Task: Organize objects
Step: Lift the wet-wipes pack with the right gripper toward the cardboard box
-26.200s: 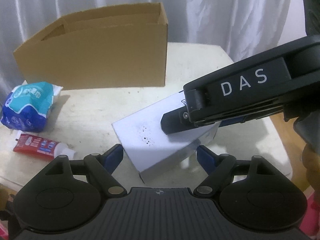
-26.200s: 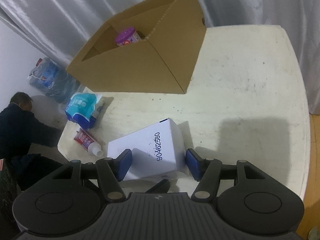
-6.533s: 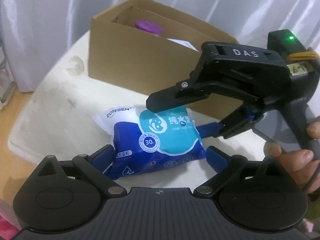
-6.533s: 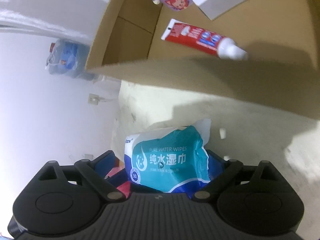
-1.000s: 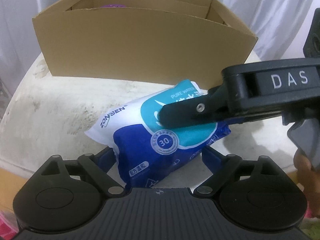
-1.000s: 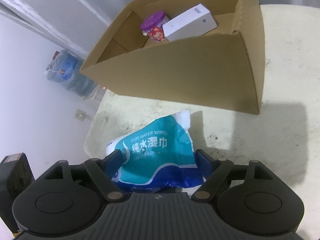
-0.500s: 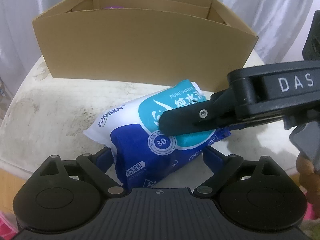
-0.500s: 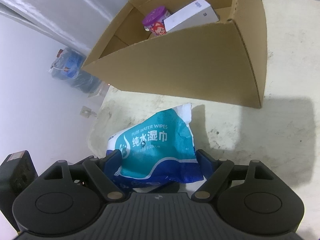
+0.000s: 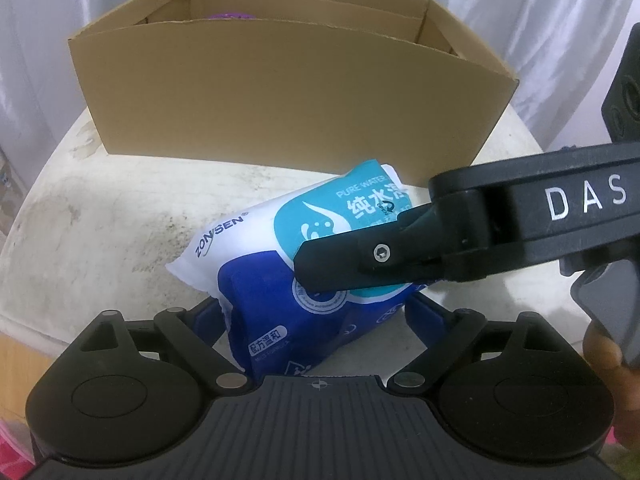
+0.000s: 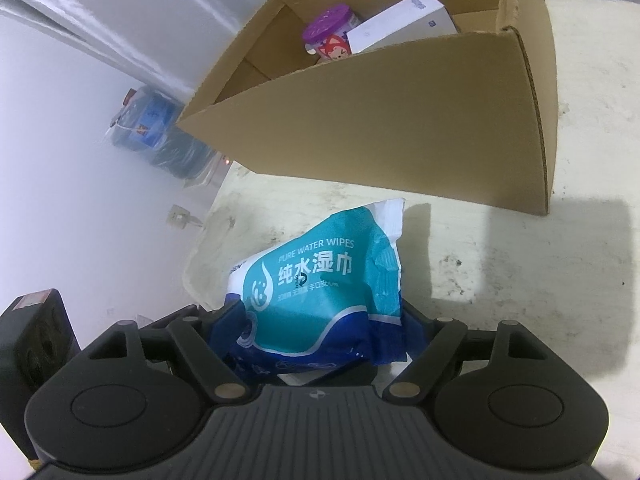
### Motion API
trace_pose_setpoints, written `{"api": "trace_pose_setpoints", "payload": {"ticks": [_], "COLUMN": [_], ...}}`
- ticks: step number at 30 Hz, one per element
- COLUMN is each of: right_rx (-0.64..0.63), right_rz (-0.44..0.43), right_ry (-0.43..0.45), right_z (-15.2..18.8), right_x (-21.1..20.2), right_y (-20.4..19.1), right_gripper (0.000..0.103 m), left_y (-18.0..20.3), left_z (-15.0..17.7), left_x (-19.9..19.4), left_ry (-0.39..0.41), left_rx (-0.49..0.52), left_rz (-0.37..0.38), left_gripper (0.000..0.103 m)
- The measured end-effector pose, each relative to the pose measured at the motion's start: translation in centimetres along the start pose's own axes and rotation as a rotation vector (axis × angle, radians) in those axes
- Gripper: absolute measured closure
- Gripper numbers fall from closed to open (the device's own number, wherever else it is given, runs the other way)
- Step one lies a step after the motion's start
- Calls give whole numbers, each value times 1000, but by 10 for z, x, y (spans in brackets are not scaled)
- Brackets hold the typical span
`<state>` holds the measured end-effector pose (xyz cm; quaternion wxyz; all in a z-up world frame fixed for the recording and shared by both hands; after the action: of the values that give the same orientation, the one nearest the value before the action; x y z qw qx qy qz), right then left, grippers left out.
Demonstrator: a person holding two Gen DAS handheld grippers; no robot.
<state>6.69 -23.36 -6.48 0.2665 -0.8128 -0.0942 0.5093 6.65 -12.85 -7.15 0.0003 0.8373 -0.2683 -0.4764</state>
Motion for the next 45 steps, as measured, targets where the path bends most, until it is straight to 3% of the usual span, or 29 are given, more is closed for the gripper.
{"api": "trace_pose_setpoints", "payload": {"ticks": [45], "right_rx": [-101], "right_rz": [4], "right_ry": [59], "right_z": [2], "right_x": [-32], "right_y": [-43], "right_gripper": [23], "left_y": [4], "left_z": [6], "left_x": [-63], "left_ry": [101], "left_rx": [-10], "left_rz": [-35], "left_gripper": [15]}}
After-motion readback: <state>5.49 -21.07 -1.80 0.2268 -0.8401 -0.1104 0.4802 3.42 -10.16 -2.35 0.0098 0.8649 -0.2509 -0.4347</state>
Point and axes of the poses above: each gripper's, at about its wrist camera, not at the fingertips, and x roughly the way its jaws point, y to its right, z to its underside, the point moved 6 cm from there along x, roughly the way its jaws point, and after that the axes turned 9 degrees about z, right-handed, at the moved point
